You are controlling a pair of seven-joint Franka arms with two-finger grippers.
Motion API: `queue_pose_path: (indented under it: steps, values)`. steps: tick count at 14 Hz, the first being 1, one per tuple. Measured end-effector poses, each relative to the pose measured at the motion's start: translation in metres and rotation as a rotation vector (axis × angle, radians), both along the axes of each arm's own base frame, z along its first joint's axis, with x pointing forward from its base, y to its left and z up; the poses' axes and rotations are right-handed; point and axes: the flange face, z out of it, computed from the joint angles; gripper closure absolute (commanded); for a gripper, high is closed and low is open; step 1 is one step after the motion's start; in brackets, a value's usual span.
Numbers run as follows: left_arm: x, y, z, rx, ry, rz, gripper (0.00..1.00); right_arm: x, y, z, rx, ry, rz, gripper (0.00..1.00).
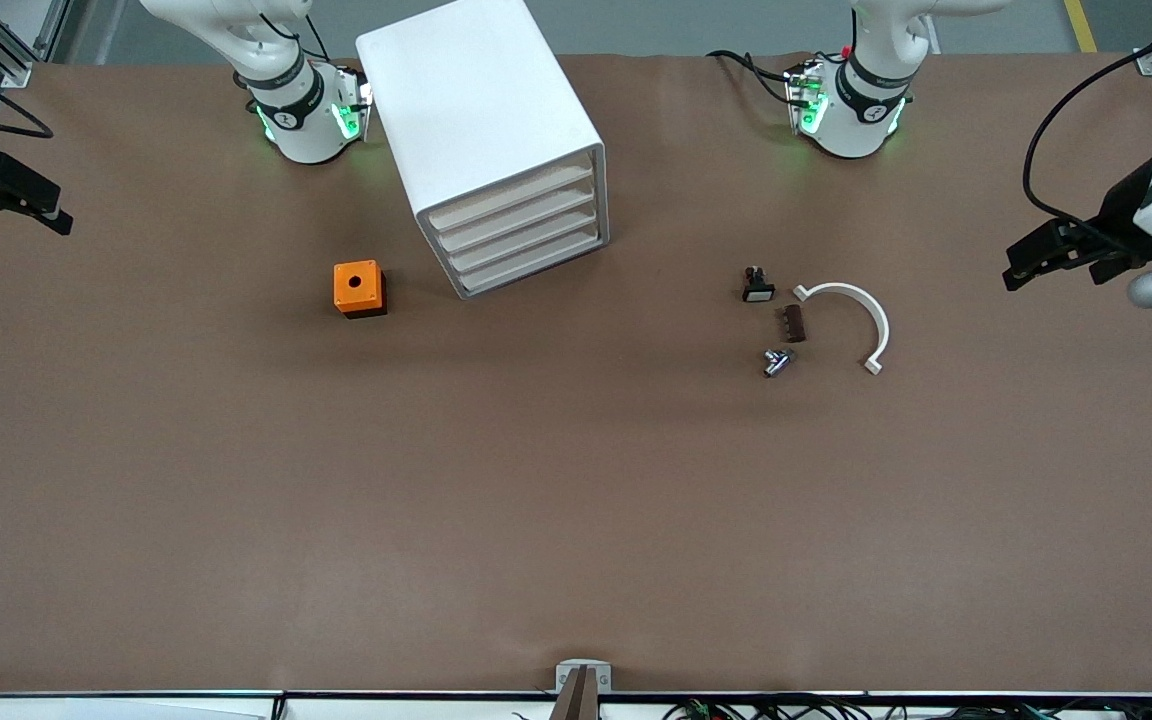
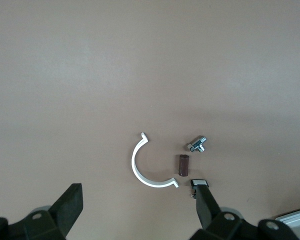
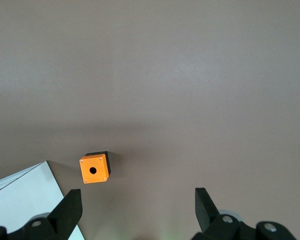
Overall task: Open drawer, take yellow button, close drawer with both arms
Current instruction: 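Move the left gripper in toward the white drawer cabinet, then reach the left gripper to the drawer handle of the cabinet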
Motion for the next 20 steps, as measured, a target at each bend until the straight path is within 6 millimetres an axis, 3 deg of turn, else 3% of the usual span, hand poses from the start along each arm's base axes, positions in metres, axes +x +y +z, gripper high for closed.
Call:
queue_pose_path:
  steps: [8,11,13,16,20]
  values:
    - [0.022,0.000,-0.050,0.006,0.086,0.002,0.00,0.000,0.000,0.000,0.000,0.001,0.000,0.00]
    - [0.026,-0.012,-0.068,0.009,0.129,-0.018,0.00,0.000,0.000,0.000,0.000,0.001,0.000,0.00]
    - [0.027,-0.037,-0.091,0.020,0.198,-0.037,0.00,0.000,0.000,0.000,0.000,0.002,0.000,0.00]
    - [0.030,-0.092,-0.122,0.073,0.319,0.031,0.00,0.000,0.000,0.000,0.000,0.002,0.000,0.00]
    - [0.023,-0.167,-0.147,0.166,0.428,0.130,0.00,0.000,0.000,0.000,0.000,0.002,-0.001,0.00]
